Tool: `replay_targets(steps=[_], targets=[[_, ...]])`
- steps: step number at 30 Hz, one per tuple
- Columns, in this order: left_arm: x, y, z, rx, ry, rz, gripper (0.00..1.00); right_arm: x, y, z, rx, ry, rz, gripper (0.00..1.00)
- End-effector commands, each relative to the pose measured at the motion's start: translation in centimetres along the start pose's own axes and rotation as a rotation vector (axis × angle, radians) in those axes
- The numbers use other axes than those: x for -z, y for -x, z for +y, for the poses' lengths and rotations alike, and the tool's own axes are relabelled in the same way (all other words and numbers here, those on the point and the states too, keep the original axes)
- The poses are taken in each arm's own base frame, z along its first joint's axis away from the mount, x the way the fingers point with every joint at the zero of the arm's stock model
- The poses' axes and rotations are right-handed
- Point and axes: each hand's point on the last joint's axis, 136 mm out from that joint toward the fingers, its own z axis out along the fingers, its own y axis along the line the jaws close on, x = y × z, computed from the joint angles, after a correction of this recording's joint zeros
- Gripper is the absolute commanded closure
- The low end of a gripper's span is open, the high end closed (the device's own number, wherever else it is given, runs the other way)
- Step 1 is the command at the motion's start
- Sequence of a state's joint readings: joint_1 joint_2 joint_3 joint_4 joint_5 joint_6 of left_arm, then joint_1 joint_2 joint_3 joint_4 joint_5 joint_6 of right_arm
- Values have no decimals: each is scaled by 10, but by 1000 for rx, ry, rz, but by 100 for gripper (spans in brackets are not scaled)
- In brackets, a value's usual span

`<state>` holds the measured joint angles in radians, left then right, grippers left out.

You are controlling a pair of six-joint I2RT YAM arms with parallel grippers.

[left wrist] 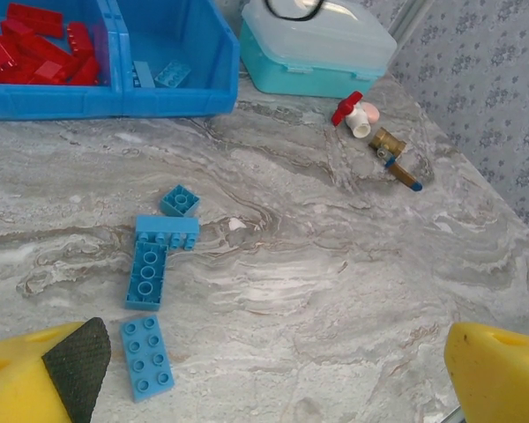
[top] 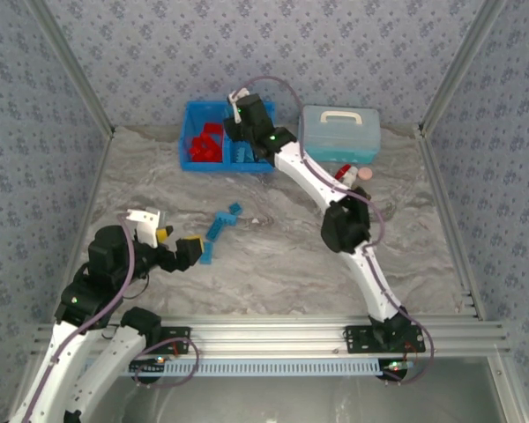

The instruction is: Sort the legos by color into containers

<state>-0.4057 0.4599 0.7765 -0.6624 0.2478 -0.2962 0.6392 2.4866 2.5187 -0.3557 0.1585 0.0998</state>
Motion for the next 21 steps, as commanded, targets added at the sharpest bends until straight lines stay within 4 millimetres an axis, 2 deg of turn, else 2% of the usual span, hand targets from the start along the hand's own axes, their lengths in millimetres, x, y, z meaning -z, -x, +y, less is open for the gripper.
replay_targets(steps=[1, 4, 6, 11, 14, 16, 21], targets=[[3, 4, -4, -3, -14, -8, 1, -24, -19, -15, -27, -32, 39, 61], [3, 4, -3, -2, -13, -8, 1, -48, -27, -27, -84, -20, -17, 61], [3, 4, -3, -3, -12, -7, 1, -58, -29, -28, -107, 12, -47, 61], [3, 4, -3, -2, -12, -7, 1, -72, -41, -29, -90, -16, -60, 60], [3, 4, -3, -4, -11, -7, 1, -67, -39, -36, -103, -58, -47, 49], [3, 4, -3, -4, -11, -7, 1, -60, -30, -37, -105, -55, -51, 43], [2, 4, -2, -4, -5, -5, 1, -29, 10, -30, -96, -34, -85, 43]])
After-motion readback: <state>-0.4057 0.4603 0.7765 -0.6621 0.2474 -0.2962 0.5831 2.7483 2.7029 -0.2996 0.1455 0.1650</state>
